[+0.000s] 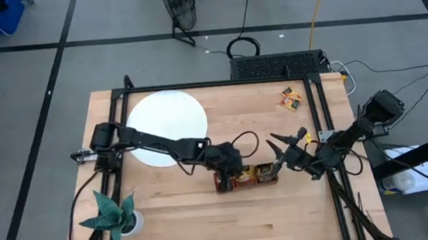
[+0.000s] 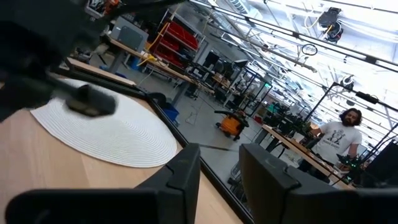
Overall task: Pick & Place Tea
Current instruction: Put the orange tea bag into the middle section of the wooden organizer
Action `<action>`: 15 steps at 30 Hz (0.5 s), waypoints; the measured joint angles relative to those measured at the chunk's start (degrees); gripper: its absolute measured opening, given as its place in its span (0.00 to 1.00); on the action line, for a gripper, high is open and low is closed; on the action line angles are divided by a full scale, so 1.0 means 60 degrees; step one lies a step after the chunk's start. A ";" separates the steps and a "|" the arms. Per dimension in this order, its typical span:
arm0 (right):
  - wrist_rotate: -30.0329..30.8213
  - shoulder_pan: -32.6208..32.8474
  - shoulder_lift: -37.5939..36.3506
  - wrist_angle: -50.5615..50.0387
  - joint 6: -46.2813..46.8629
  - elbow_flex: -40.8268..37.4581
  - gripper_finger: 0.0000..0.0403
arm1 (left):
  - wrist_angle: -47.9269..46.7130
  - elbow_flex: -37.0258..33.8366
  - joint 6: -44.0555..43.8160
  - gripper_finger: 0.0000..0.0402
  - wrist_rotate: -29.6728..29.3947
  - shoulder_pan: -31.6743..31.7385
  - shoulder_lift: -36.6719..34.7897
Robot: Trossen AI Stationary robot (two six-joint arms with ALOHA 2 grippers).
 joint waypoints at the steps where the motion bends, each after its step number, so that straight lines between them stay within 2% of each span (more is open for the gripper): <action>1: 0.0002 0.0002 0.0000 -0.0004 0.0000 0.0000 0.24 | -0.0598 0.0394 0.0009 0.01 -0.0195 0.0000 0.0000; 4: -0.0005 0.0001 0.0000 0.0003 -0.0003 0.0000 0.24 | -0.2413 0.1548 0.0248 0.00 -0.0620 0.0004 0.0003; 8: -0.0008 0.0000 0.0000 -0.0003 -0.0003 0.0000 0.24 | -0.3910 0.2868 0.0706 0.00 -0.0705 0.0007 0.0073; 15: 0.0052 0.0000 0.0004 -0.0004 -0.0080 0.0000 0.24 | -0.5001 0.3817 0.1034 0.00 -0.1049 0.0089 0.0076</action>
